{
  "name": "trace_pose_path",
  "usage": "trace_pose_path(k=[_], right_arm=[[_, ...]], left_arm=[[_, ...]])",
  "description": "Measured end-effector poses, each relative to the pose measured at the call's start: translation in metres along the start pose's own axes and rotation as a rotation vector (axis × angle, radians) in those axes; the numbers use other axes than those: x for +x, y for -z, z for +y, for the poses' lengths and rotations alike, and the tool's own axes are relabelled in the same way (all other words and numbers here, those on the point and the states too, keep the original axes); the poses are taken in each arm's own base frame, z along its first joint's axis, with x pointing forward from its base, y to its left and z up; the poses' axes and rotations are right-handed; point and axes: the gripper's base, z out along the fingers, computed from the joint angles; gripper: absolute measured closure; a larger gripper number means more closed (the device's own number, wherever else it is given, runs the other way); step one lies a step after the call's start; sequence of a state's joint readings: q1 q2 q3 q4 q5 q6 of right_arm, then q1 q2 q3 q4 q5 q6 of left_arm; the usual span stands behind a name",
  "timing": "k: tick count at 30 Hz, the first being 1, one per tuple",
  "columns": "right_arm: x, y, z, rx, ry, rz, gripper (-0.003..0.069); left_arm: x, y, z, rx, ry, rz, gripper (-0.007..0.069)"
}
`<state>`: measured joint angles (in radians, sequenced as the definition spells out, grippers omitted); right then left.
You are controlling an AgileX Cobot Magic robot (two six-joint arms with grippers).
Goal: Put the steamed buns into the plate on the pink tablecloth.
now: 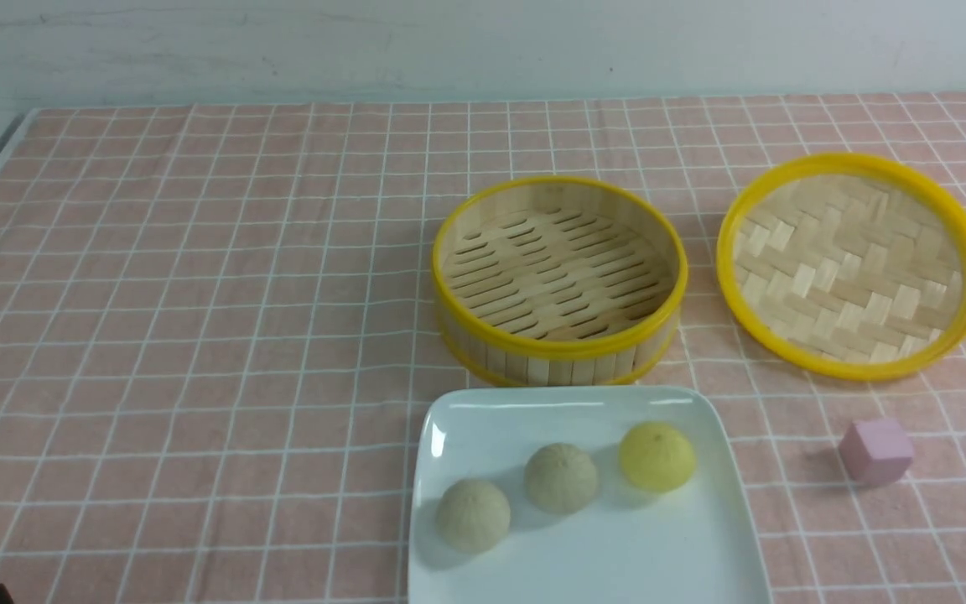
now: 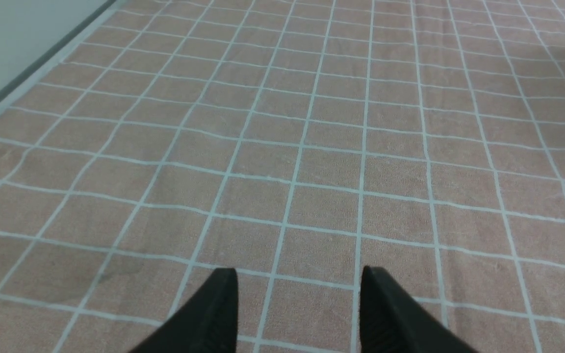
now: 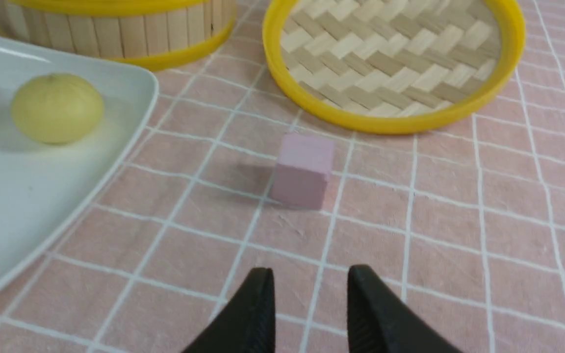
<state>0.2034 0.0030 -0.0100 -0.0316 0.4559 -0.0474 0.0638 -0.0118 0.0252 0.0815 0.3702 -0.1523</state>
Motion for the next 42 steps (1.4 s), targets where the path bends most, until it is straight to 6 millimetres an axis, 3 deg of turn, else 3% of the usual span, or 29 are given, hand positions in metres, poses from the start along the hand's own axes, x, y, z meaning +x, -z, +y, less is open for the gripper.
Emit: trace_pose_path(k=[12,42], right_arm=[[0.002,-0.002,-0.008,0.148,-0.071,-0.033,0.042],[0.002,-0.002,-0.011,0.197,-0.177,-0.043,0.042]], left_arm=[[0.0,0.0,0.0,0.0,-0.002,0.0,0.0259],[0.0,0.0,0.0,0.0,-0.002,0.0,0.0259]])
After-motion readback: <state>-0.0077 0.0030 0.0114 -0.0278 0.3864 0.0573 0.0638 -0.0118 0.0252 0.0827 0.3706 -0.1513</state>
